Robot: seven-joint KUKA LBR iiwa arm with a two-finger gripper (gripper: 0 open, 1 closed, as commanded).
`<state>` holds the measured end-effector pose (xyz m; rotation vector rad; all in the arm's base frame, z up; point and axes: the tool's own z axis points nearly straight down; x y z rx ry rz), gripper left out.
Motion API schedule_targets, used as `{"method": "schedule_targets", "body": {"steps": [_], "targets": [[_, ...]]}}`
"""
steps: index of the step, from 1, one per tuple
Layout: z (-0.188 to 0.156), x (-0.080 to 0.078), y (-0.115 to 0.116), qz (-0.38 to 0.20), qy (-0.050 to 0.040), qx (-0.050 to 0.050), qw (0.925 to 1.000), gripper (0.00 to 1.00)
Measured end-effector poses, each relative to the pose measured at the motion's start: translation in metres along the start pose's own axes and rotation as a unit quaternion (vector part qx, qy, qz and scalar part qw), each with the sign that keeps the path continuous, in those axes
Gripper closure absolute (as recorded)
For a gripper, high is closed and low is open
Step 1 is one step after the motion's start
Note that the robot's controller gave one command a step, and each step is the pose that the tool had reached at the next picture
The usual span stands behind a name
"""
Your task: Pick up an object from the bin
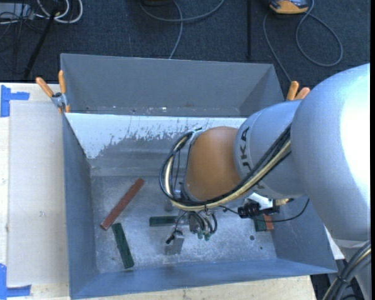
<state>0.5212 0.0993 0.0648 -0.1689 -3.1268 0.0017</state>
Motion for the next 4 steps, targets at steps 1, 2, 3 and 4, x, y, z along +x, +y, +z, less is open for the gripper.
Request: {"method": "schedule_targets", "body": {"steps": [1,2,3,4], "targets": [[-0.036,0.003,0.007,-0.023,-0.0055,-0.001,0.9997,0.0],[-0.052,-0.008,0.004,-0.021,-0.006,-0.001,0.9998,0.0],[-0.003,0.007,0.0,0.03,-0.0019,0.0,0.9995,0.0],[-0.002,0.007,0.0,0.032,-0.004,-0.001,0.9995,0.0]]}}
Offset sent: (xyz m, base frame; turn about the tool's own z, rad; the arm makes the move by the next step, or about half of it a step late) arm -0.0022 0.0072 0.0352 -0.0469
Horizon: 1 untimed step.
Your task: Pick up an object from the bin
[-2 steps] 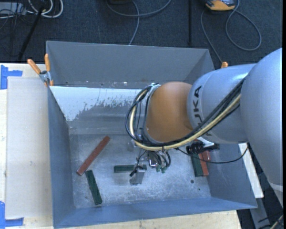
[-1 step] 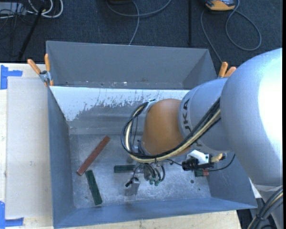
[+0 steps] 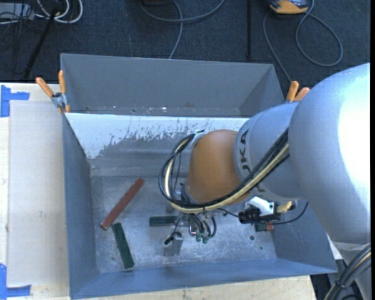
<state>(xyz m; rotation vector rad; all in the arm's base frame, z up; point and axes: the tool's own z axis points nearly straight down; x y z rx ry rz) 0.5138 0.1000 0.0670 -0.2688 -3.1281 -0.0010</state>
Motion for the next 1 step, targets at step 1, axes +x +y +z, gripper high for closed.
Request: {"method": "schedule_targets", "body": {"steps": [1], "targets": [[-0.0007,-0.0003,0.0002,0.0,-0.0004,0.0,1.0,1.0]]}}
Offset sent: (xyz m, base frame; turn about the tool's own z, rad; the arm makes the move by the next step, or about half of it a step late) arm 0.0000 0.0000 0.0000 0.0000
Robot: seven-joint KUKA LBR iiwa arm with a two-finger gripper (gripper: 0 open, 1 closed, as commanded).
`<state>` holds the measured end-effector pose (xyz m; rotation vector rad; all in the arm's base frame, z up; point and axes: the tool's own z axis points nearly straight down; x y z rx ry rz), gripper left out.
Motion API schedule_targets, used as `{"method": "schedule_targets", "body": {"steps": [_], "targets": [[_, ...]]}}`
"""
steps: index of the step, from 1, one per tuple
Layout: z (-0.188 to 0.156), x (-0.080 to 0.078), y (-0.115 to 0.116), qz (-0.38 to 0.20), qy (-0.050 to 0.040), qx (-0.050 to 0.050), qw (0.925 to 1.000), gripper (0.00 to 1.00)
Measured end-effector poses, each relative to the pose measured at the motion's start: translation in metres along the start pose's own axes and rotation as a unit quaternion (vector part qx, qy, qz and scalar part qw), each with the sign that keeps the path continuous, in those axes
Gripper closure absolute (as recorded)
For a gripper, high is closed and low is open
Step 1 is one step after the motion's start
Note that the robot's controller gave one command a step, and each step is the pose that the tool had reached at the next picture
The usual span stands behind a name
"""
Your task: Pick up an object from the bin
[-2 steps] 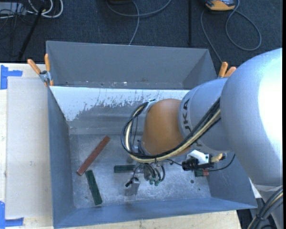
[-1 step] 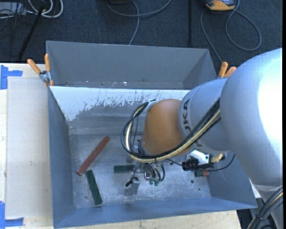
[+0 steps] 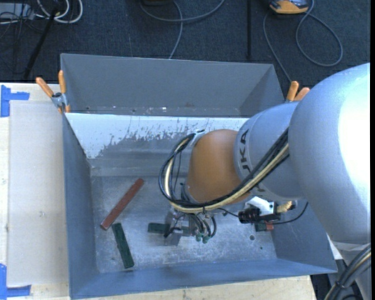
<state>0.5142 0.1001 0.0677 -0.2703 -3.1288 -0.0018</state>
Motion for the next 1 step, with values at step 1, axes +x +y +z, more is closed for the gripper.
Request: {"method": "schedule_targets", "body": {"steps": [1], "targets": [[-0.1232,-0.0015,0.0004,-0.001,-0.0039,-0.001,1.0,1.0]]}}
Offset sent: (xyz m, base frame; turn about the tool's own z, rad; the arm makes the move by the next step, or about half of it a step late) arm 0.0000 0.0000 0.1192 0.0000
